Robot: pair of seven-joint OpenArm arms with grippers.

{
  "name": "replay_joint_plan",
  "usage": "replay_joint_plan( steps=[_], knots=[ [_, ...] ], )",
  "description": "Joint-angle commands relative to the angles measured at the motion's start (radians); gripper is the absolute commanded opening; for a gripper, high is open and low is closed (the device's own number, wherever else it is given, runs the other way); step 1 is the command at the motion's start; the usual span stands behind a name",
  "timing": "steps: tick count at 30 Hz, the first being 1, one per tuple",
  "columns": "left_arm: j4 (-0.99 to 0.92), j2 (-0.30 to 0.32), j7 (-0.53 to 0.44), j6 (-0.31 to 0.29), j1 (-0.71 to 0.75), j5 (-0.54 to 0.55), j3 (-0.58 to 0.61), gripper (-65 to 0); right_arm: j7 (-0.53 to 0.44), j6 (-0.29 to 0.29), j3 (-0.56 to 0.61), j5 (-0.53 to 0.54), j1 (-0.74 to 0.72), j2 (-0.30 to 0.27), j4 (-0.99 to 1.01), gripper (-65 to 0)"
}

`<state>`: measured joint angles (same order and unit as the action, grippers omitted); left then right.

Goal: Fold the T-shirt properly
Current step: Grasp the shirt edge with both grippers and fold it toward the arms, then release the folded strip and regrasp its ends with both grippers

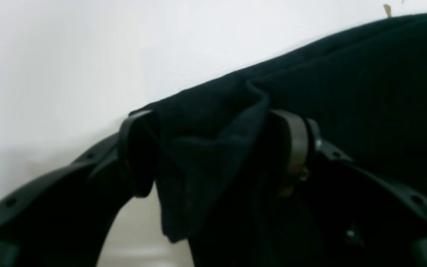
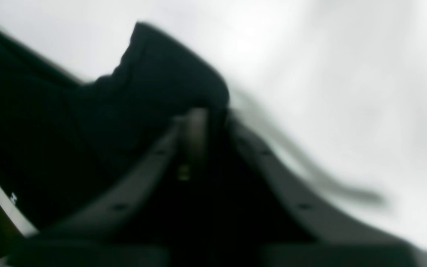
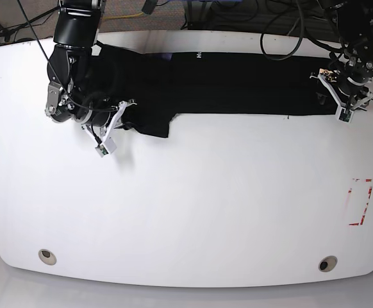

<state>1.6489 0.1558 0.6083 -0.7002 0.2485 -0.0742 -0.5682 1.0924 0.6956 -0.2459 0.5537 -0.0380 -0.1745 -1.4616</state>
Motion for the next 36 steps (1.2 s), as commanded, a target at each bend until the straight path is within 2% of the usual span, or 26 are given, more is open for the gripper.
replay_joint_plan(
  steps=[1, 6, 12, 18, 23, 25, 29, 31, 33, 36],
  knots=[
    [-0.005, 0.015, -0.014, 0.002, -0.007, 0.004, -0.003, -25.3, -0.001, 0.003, -0.008, 0.019, 0.005, -0.010, -0.115, -64.5],
    [-0.040, 0.015, -0.015, 0.002, -0.008, 0.004, -0.005, -25.3, 0.068, 0.003, -0.071, 0.019, 0.086, -0.006, -0.310, -64.5],
    [-0.049, 0.015, -0.015, 0.002, -0.008, 0.004, -0.003, -25.3, 0.084, 0.003, -0.089, 0.019, 0.211, -0.004, -0.495, -64.4],
    [-0.054, 0.017, -0.015, 0.002, -0.010, 0.004, -0.003, -25.3, 0.084, 0.003, -0.094, 0.019, 0.281, -0.006, -0.506, -64.2],
    [-0.059, 0.037, -0.015, 0.002, -0.010, 0.004, -0.003, -25.3, 0.084, 0.003, -0.155, 0.019, 0.326, -0.003, -0.508, -63.4],
    [-0.068, 0.043, -0.015, 0.002, -0.010, 0.004, -0.003, -25.3, 0.084, 0.003, -0.178, 0.019, 0.335, -0.003, -0.506, -56.9],
    [-0.082, 0.044, -0.017, 0.002, -0.021, 0.006, -0.003, -25.3, 0.084, 0.003, -0.257, 0.019, 0.349, -0.003, -0.508, -29.3],
    [-0.080, 0.044, -0.017, 0.002, -0.028, 0.006, -0.006, -25.3, 0.082, 0.003, -0.301, 0.019, 0.353, -0.003, -0.508, -19.7],
    [-0.082, 0.044, -0.017, 0.002, -0.033, 0.007, -0.006, -25.3, 0.082, 0.003, -0.344, 0.019, 0.353, -0.003, -0.508, -15.4],
    [-0.072, 0.041, -0.017, 0.002, -0.034, 0.014, -0.008, -25.3, 0.082, 0.003, -0.363, 0.027, 0.353, -0.003, -0.511, -18.1]
  ],
)
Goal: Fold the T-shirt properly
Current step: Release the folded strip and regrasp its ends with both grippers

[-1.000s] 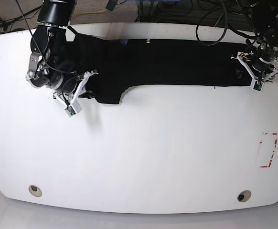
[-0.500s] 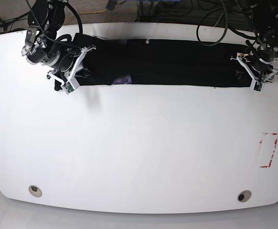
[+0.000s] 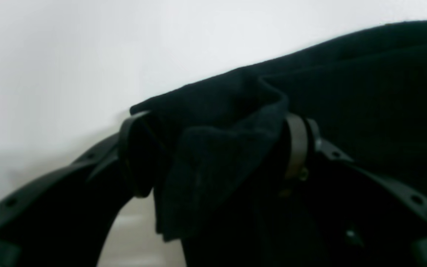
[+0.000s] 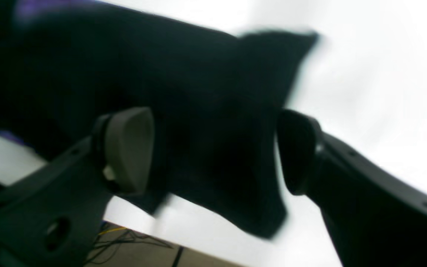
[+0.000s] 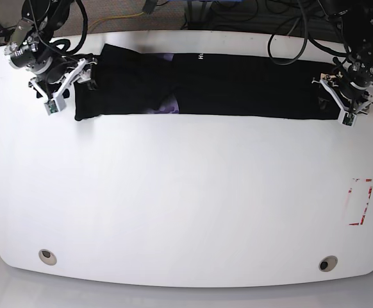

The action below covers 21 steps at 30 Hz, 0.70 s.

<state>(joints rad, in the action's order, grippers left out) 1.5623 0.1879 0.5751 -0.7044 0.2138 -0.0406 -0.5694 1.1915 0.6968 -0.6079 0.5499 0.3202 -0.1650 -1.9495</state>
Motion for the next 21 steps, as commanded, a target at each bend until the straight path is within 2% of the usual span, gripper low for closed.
replay_joint_plan(
  steps=[1, 5, 7, 9, 13, 18, 21],
  knots=[
    [0.023, 0.008, 0.016, 0.006, -0.004, -0.018, -0.007, -25.3, -0.017, 0.001, -0.002, 0.046, -0.003, -0.012, -0.024, -19.3],
    [0.068, 0.003, 0.023, 0.006, -0.018, 0.044, -0.036, -25.3, -0.011, 0.001, -0.048, 0.198, 0.021, -0.012, -0.023, -25.4],
    [0.092, 0.003, 0.024, 0.006, -0.018, 0.133, -0.059, -25.1, -0.011, 0.001, -0.053, 0.312, 0.047, -0.012, -0.017, -27.7],
    [0.106, 0.006, 0.024, 0.006, -0.018, 0.196, -0.084, -25.0, -0.011, 0.001, -0.051, 0.370, 0.056, -0.012, -0.017, -28.5],
    [0.146, 0.005, 0.035, 0.006, -0.017, 0.275, -0.119, -24.9, -0.011, 0.001, -0.005, 0.387, 0.058, -0.014, 0.020, -28.5],
    [0.146, 0.012, 0.217, 0.006, -0.035, 0.370, -0.232, -24.4, -0.017, 0.001, 0.047, 0.382, 0.033, -0.015, 0.184, -28.5],
    [0.117, 0.014, 0.299, 0.006, -0.063, 0.399, -0.288, -18.3, -0.017, 0.001, 0.053, 0.382, 0.017, -0.017, 0.266, -28.5]
  ],
)
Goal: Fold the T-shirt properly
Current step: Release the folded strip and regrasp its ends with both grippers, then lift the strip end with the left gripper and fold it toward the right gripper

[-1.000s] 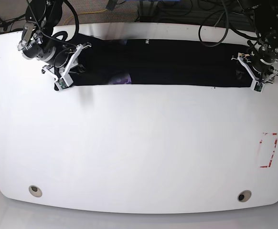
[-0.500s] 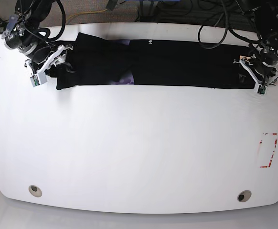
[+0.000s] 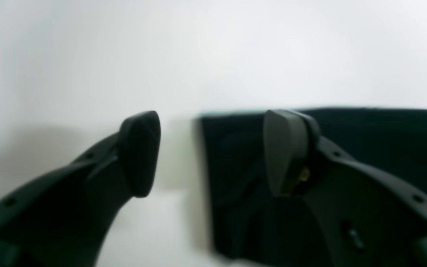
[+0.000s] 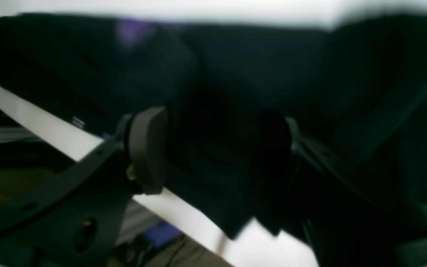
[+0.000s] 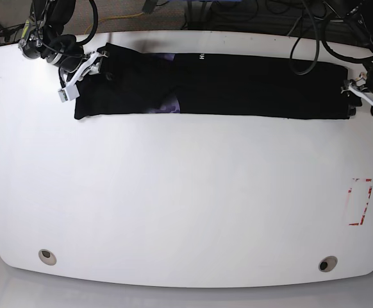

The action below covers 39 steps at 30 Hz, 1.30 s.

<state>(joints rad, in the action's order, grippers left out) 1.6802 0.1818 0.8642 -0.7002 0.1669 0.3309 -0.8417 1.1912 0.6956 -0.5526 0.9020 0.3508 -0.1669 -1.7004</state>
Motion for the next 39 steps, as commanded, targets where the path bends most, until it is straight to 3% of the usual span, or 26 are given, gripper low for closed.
replay_joint_plan(
  steps=[1, 4, 20, 23, 26, 28, 34, 39],
  knots=[
    [-0.013, 0.028, 0.030, 0.002, -0.017, 0.029, -0.029, -14.6, -0.018, 0.003, -0.002, 0.029, -0.016, -0.015, 0.035, -28.5],
    [-0.044, 0.041, 0.037, 0.002, -0.019, 0.029, -0.034, -9.3, -0.033, 0.003, 0.001, 0.029, -0.016, -0.015, 0.061, -28.5],
    [-0.171, 0.040, 0.039, 0.002, 0.049, 0.027, 0.055, -11.9, -0.041, 0.003, 0.001, 0.003, -0.029, -0.016, 0.064, -28.5],
    [-0.171, 0.040, 0.039, 0.002, 0.058, 0.030, 0.086, -25.4, -0.041, 0.003, 0.001, 0.003, -0.031, -0.012, 0.063, -28.5],
    [-0.171, 0.040, 0.039, 0.002, 0.058, 0.027, 0.106, -52.2, -0.043, 0.003, 0.001, 0.003, -0.031, -0.012, 0.066, -28.5],
    [-0.170, 0.040, 0.039, 0.002, 0.058, 0.029, 0.108, -63.5, -0.044, 0.003, 0.001, 0.003, -0.031, -0.012, 0.066, -28.5],
    [-0.027, 0.035, 0.040, 0.002, 0.067, 0.035, 0.131, -65.0, -0.044, 0.003, 0.001, 0.003, -0.042, -0.012, 0.066, -28.5],
    [0.220, -0.028, 0.040, 0.002, 0.127, 0.030, 0.140, -65.0, -0.044, 0.003, -0.001, 0.001, -0.051, -0.015, 0.067, -28.5]
  ],
)
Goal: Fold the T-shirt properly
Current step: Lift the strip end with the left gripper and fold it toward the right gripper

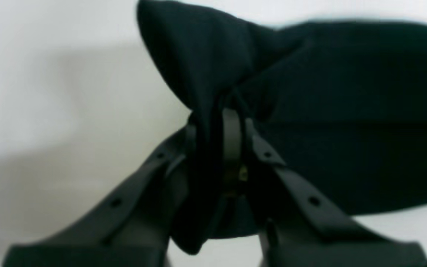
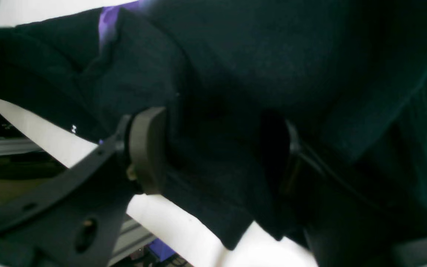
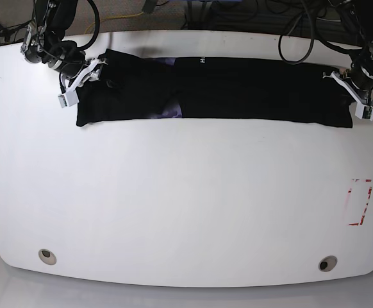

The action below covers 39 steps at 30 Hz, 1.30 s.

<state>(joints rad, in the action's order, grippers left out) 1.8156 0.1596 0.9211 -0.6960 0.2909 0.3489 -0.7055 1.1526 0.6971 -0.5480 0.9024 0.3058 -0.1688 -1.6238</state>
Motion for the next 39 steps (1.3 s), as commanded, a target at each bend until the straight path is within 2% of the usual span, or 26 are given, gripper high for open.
replay_joint_plan(
  steps=[1, 9, 12, 20, 25, 30, 32, 36, 39],
  knots=[
    [0.123, -0.015, -0.017, -0.002, 0.004, 0.014, 0.017, -65.0, -0.006, 0.001, -0.005, 0.001, -0.009, -0.013, -0.010, -28.5],
    [0.178, -0.025, -0.017, -0.002, 0.038, 0.017, 0.274, -65.0, -0.006, 0.001, -0.005, 0.001, -0.023, -0.008, -0.010, -28.5],
    [0.175, -0.048, -0.017, -0.002, 0.001, 0.011, 0.379, -65.0, -0.006, 0.001, -0.005, 0.001, -0.026, -0.008, -0.010, -28.5],
    [0.171, -0.142, -0.017, -0.002, -0.065, 0.008, 0.530, -65.0, -0.006, 0.001, -0.005, 0.001, -0.029, -0.011, -0.011, -28.5],
    [0.135, -0.144, -0.017, -0.002, -0.075, 0.008, 0.642, -65.0, -0.006, 0.001, -0.005, 0.001, -0.029, -0.011, -0.011, -28.5],
    [0.132, -0.145, -0.017, -0.002, -0.089, 0.008, 0.659, -64.4, -0.006, 0.001, -0.005, 0.001, -0.029, -0.013, -0.014, -28.5],
    [0.132, -0.145, -0.017, -0.002, -0.091, 0.008, 0.659, -58.9, -0.006, 0.001, -0.005, 0.001, -0.029, -0.013, -0.014, -28.5],
    [0.132, -0.144, -0.017, -0.002, -0.092, 0.008, 0.659, -41.9, -0.006, 0.001, -0.008, 0.001, -0.030, -0.015, -0.011, -28.5],
    [0.132, -0.142, -0.015, -0.002, -0.094, 0.008, 0.699, -36.1, -0.006, 0.001, -0.007, 0.001, -0.030, -0.015, -0.014, -28.5]
  ],
)
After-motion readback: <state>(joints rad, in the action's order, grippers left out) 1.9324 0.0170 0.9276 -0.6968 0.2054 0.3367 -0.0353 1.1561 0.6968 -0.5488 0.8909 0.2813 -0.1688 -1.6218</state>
